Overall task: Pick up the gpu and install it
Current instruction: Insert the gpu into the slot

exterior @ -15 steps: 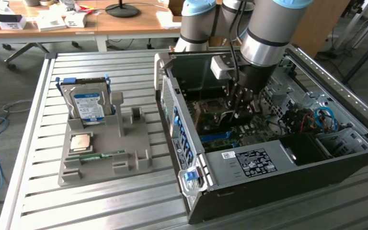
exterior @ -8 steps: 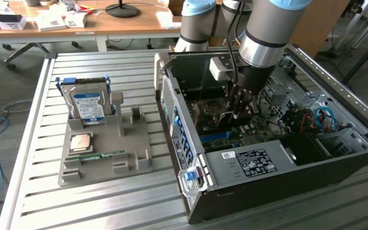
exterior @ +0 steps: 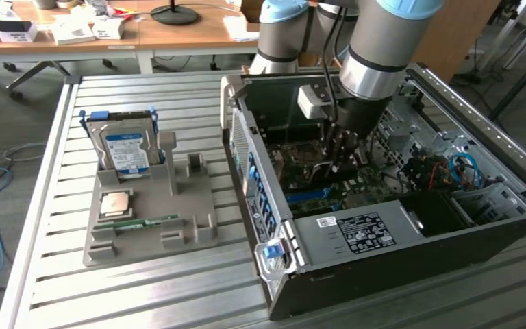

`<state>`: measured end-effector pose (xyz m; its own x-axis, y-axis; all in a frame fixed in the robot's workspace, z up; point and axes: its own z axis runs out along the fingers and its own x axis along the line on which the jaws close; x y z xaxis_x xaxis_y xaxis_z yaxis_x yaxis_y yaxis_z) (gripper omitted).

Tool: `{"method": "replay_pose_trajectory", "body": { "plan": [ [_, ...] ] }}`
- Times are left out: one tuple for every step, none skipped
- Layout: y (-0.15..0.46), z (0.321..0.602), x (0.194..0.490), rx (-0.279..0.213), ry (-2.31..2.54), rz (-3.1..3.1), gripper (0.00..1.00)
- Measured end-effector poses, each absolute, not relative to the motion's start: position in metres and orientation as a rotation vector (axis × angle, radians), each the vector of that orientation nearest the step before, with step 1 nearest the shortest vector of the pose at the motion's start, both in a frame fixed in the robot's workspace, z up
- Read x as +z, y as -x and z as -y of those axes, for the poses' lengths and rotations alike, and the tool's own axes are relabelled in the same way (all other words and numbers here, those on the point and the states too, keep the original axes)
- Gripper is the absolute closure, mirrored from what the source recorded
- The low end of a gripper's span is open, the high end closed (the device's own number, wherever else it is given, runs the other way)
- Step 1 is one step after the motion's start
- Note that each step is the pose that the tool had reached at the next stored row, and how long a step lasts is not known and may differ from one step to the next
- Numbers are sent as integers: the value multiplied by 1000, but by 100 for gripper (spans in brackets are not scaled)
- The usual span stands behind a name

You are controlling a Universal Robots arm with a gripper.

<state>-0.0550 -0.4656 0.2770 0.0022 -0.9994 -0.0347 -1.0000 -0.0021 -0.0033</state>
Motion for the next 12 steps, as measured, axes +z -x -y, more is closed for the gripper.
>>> {"method": "replay_pose_trajectory", "body": {
  "plan": [
    [55,465,276,34,2205,-2200,74],
    [55,465,275,33,2206,-2200,74],
    [55,465,275,32,2206,-2201,74],
    [56,465,274,29,2208,-2202,74],
    [55,465,273,27,2209,-2203,74],
    [55,465,273,25,2210,-2204,74],
    [55,465,272,24,2210,-2204,74],
    [56,465,272,24,2210,-2204,74],
    [56,465,272,24,2210,-2205,74],
    [56,465,272,24,2210,-2205,74],
    [56,465,272,24,2210,-2204,74],
    [56,464,272,24,2210,-2204,74]
  ]
}}
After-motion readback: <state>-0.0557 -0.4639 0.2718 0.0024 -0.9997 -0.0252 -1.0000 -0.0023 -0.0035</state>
